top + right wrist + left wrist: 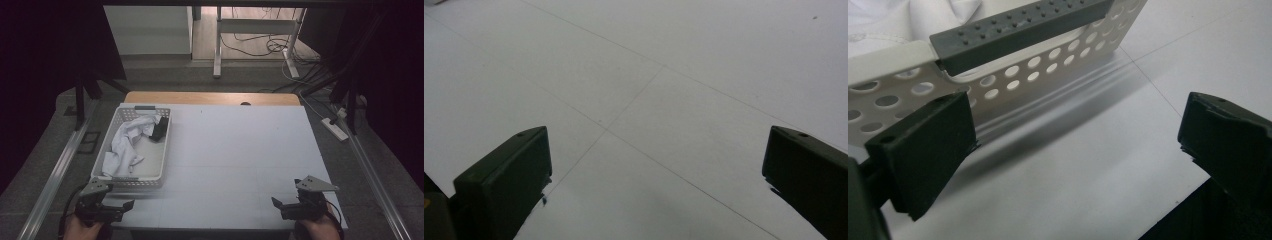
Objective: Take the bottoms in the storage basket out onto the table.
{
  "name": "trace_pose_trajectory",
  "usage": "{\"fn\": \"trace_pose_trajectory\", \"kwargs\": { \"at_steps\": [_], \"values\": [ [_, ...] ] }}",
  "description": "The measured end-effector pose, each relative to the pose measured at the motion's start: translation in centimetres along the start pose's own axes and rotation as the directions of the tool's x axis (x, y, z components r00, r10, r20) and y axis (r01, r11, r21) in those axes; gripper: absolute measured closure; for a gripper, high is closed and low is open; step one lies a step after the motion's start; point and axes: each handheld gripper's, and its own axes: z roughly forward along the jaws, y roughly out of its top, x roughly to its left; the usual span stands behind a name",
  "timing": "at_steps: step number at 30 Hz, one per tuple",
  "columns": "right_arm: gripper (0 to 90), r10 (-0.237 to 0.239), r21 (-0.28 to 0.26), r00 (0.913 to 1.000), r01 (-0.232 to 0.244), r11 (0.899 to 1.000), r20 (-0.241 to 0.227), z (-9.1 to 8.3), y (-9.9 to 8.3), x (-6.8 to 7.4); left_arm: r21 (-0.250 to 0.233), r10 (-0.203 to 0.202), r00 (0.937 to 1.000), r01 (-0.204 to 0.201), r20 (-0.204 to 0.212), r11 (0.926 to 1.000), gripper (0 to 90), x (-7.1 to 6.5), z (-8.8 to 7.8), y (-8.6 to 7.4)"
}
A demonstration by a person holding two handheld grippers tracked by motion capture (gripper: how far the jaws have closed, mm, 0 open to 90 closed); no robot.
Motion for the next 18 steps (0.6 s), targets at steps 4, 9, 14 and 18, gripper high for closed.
{"fn": "trace_pose_trajectory", "kwargs": {
  "at_steps": [4,9,14,18],
  "values": [
    [0.2,0.0,0.005,1.0,0.0,1.0,-0.001,0.09,0.03,0.04,-0.013,-0.009,0.9999,0.009,0.011,0.9999,0.0,-0.04,-0.14,0.11],
    [0.2,-0.004,0.011,1.0,0.004,1.0,-0.002,0.16,0.05,0.07,-0.05,0.003,1.0,-0.003,0.003,0.9988,0.0,-0.23,-0.59,0.48],
    [0.2,-0.005,0.013,1.0,0.005,1.0,-0.004,0.19,0.05,0.04,-0.059,0.003,0.9998,-0.002,0.018,0.9982,0.0,-0.08,-0.73,0.6],
    [0.2,-0.007,0.017,1.0,0.007,1.0,-0.002,0.21,0.07,0.07,-0.077,0.017,0.9996,-0.015,0.023,0.9969,0.0,-0.04,-0.91,0.73]
  ]
}}
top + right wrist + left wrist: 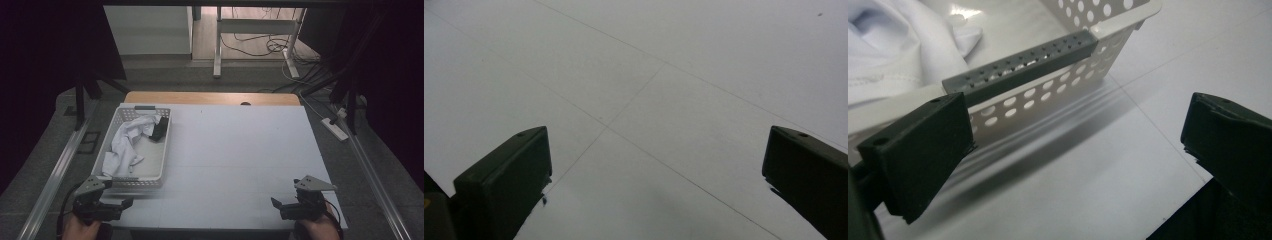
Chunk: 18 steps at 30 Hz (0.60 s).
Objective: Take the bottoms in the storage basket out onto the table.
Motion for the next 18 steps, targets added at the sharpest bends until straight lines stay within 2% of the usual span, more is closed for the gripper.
{"fn": "trace_pose_trajectory", "kwargs": {
  "at_steps": [5,11,18],
  "values": [
    [0.2,0.0,0.005,1.0,0.0,1.0,-0.001,0.0,0.0,0.0,-0.007,0.018,0.9998,-0.018,0.007,0.9998,0.0,0.0,-0.1,0.3],
    [0.2,0.0,0.006,1.0,0.0,1.0,-0.003,0.1,0.0,0.0,-0.019,0.016,0.9996,-0.016,0.023,0.9997,0.0,0.2,-0.2,0.6],
    [0.2,0.001,0.011,1.0,-0.001,1.0,-0.007,0.1,0.0,-0.1,-0.034,0.027,0.9995,-0.027,0.014,0.9991,0.0,0.1,-0.4,1.2]
  ]
}}
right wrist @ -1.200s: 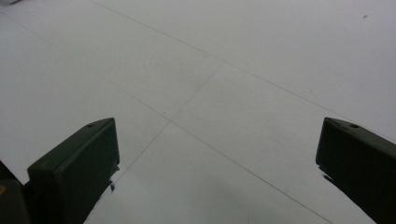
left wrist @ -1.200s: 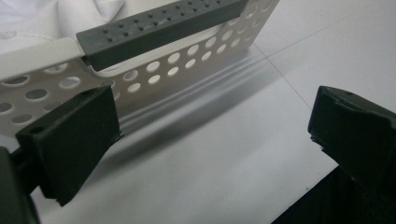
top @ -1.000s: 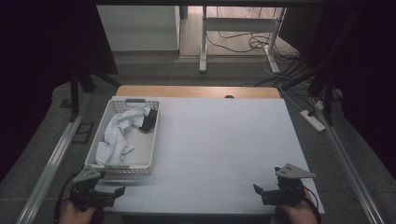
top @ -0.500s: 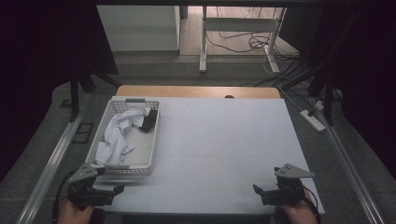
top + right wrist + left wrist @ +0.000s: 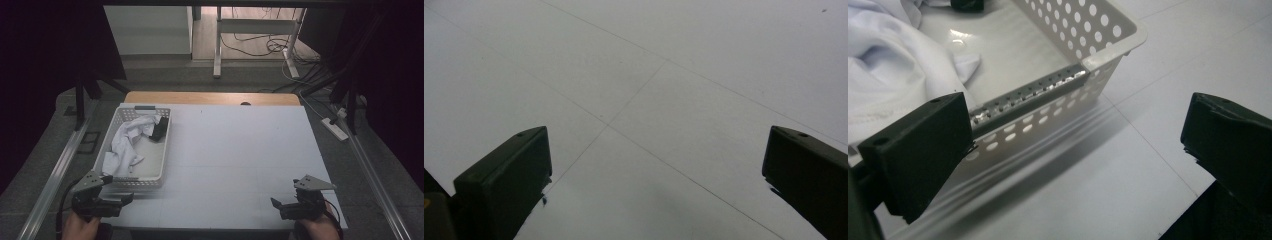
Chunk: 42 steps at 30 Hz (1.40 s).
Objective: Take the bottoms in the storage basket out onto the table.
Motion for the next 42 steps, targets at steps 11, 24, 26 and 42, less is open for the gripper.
{"fn": "trace_pose_trajectory", "kwargs": {
  "at_steps": [11,24,26,42],
  "values": [
    [0.2,0.006,0.002,1.0,-0.006,1.0,-0.002,0.0,0.0,-0.1,-0.004,0.016,0.9998,-0.016,0.008,0.9999,0.0,0.4,0.4,1.1],
    [0.2,0.004,0.005,1.0,-0.004,1.0,-0.003,0.1,0.0,0.0,-0.022,0.009,0.9996,-0.01,-0.026,0.9997,0.1,1.0,0.8,2.0],
    [0.2,0.003,0.006,1.0,-0.003,1.0,-0.003,0.1,0.0,0.0,-0.021,0.012,0.9995,-0.012,-0.031,0.9997,0.1,1.1,0.9,2.2],
    [0.2,-0.004,0.011,1.0,0.004,1.0,-0.006,0.1,0.0,0.0,-0.017,-0.002,0.9998,0.002,-0.021,0.9999,0.1,2.3,2.3,4.0]
  ]
}}
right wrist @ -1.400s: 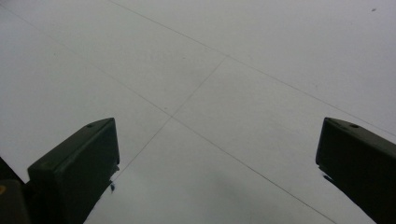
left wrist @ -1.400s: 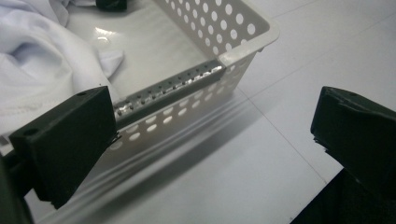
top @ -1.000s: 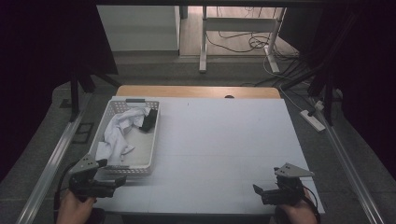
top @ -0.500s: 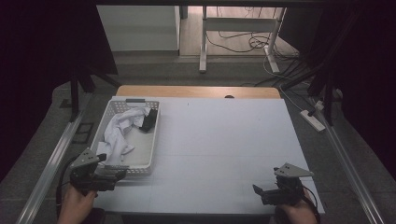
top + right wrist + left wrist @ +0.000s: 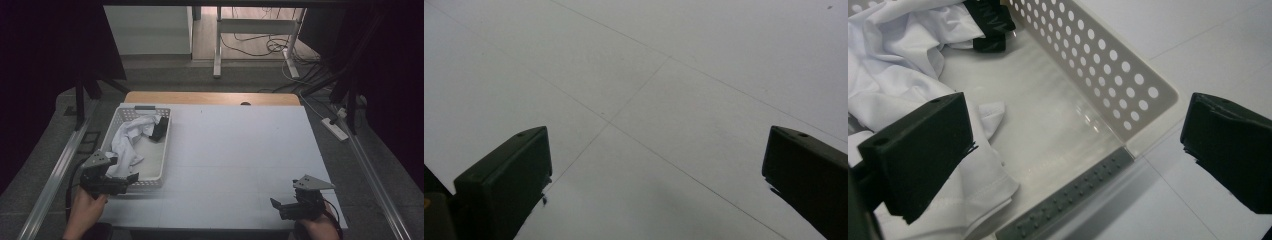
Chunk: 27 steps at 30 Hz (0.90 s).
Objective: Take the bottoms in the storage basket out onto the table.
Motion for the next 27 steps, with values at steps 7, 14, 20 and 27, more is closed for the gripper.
{"fn": "trace_pose_trajectory", "kwargs": {
  "at_steps": [7,14,20,27],
  "values": [
    [0.2,-0.004,0.004,1.0,0.004,1.0,0.001,0.0,0.0,0.0,0.013,-0.013,0.9999,0.013,-0.005,0.9998,0.1,0.5,0.6,0.5],
    [0.2,-0.005,0.006,1.0,0.005,1.0,0.0,0.0,0.0,0.0,0.023,-0.01,0.9997,0.01,-0.023,0.9997,0.0,1.1,1.2,1.3],
    [0.2,-0.006,0.009,1.0,0.006,1.0,0.0,0.1,0.0,0.1,0.019,0.002,0.9997,-0.002,-0.024,0.9998,0.0,1.6,1.7,1.9],
    [0.2,-0.004,0.012,1.0,0.004,1.0,0.0,0.1,0.0,0.0,0.041,-0.023,0.9997,0.023,-0.009,0.9989,0.1,2.3,2.5,2.7]
  ]
}}
